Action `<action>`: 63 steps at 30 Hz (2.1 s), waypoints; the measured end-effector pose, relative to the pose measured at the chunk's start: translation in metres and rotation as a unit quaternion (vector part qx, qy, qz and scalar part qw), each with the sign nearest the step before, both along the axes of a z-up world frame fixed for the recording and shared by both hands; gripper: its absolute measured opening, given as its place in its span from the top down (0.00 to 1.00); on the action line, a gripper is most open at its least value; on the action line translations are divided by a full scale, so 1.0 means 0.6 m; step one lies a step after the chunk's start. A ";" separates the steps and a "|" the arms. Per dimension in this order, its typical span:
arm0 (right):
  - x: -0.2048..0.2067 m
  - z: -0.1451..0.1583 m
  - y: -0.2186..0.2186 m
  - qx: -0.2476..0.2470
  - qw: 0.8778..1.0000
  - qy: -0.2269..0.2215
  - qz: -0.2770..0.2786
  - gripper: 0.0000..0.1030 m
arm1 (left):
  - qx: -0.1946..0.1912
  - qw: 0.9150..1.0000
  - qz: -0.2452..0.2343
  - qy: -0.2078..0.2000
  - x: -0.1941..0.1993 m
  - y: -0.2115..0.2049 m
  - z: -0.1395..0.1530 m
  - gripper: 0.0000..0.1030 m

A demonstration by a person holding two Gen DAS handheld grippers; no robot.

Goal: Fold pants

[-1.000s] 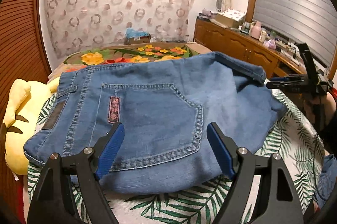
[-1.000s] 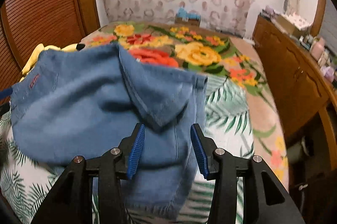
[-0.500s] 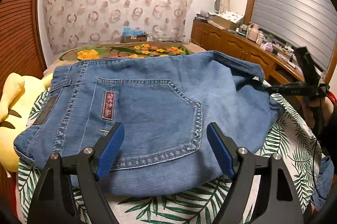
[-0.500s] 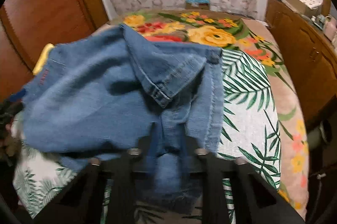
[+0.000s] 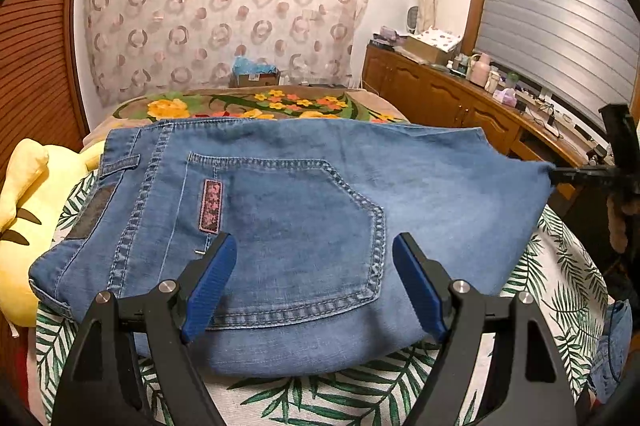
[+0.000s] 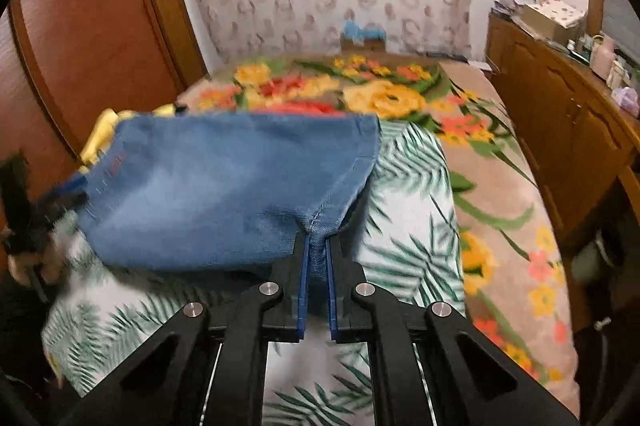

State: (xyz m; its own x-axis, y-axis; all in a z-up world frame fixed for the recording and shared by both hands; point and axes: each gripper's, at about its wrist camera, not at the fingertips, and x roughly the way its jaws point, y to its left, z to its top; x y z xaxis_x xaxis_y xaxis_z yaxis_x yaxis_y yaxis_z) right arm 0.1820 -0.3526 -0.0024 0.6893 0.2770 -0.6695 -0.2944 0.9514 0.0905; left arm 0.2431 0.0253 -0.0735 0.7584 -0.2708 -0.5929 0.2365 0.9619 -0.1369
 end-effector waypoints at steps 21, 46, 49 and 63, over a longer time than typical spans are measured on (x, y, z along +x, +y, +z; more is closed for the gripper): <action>0.018 -0.069 0.033 -0.017 0.998 0.019 -0.057 0.59 | 0.045 0.997 0.024 0.058 0.028 -0.007 -0.040 0.21; -0.009 -0.066 0.087 -0.033 0.998 0.021 -0.054 0.65 | 0.046 0.995 0.038 0.085 0.045 -0.002 -0.050 0.21; -0.015 -0.071 0.087 -0.033 0.998 0.007 -0.052 0.68 | 0.060 0.994 0.051 0.076 0.036 0.009 -0.041 0.21; -0.022 -0.076 0.090 -0.041 0.998 -0.002 -0.042 0.74 | 0.061 0.973 0.200 0.101 0.026 0.242 -0.015 0.29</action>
